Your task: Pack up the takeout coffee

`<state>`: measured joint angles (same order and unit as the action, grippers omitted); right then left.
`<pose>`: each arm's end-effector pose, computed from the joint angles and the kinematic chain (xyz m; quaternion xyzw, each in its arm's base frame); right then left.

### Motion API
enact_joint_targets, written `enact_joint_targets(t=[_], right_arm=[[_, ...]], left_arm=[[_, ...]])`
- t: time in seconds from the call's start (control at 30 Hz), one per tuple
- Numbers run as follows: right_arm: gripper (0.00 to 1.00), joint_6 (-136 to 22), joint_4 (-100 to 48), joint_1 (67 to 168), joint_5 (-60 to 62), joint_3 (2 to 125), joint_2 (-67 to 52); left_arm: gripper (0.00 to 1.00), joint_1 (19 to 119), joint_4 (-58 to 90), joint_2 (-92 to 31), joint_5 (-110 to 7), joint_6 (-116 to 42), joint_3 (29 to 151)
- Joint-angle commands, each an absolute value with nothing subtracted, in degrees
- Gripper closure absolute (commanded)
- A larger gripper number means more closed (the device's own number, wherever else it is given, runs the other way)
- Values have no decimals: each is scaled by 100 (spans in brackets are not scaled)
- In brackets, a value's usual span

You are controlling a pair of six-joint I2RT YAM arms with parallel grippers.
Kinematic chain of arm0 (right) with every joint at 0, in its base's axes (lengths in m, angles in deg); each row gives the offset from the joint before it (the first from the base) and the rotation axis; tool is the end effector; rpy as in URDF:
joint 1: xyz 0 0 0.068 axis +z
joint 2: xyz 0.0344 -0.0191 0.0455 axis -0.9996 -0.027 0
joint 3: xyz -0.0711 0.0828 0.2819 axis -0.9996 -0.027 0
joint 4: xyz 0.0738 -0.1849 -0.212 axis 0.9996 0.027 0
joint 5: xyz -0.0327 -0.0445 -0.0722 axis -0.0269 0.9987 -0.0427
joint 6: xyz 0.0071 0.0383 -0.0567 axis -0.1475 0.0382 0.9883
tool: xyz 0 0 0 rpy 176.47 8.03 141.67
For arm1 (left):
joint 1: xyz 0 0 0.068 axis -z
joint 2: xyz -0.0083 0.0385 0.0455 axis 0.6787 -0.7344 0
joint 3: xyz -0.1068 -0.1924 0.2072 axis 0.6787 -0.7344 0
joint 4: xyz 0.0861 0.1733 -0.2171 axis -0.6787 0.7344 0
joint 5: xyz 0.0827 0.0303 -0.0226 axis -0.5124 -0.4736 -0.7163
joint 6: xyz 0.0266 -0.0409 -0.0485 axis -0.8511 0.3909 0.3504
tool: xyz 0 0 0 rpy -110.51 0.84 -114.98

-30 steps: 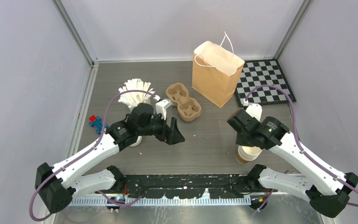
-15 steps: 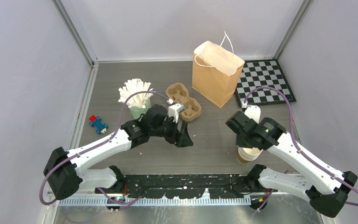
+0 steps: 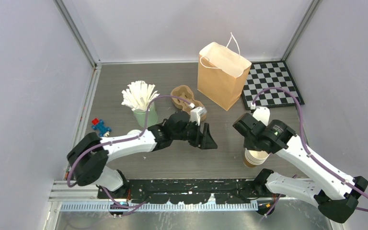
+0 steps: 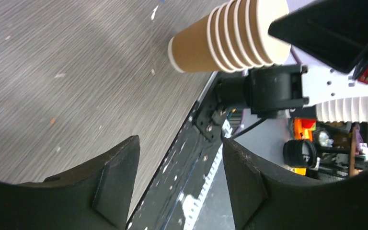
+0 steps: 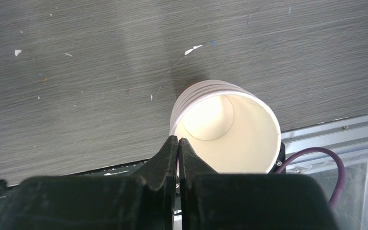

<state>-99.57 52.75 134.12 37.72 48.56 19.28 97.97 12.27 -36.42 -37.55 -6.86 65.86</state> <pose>0.1249 0.0887 0.3279 0.0695 0.9544 -0.0600 0.2839 0.1828 -0.3002 0.2471 0.1957 0.8199 -0.4935 0.2142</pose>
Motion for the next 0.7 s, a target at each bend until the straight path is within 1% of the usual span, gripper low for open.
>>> enact_joint_targets(t=[0.0,0.17,0.43,0.5,0.63,0.67], right_arm=[[85,-10121,5428,13442,3829,5030,1984],[77,-10108,5212,13441,3611,4757,2079],[76,-10024,4905,13442,3548,4519,1923],[80,-10007,4903,13442,3570,4499,1881],[94,-10019,4970,13441,3650,4543,1951],[96,-10030,4998,13442,3674,4561,1987]], left_arm=[[36,9961,-329,-4234,-3686,57,6980],[38,10045,-709,-4736,-3663,279,7062],[39,10170,-727,-5033,-3691,278,7110],[40,10209,-727,-5073,-3686,277,7139],[40,10286,-727,-5163,-3722,292,7221],[40,10309,-731,-5192,-3726,301,7254]])
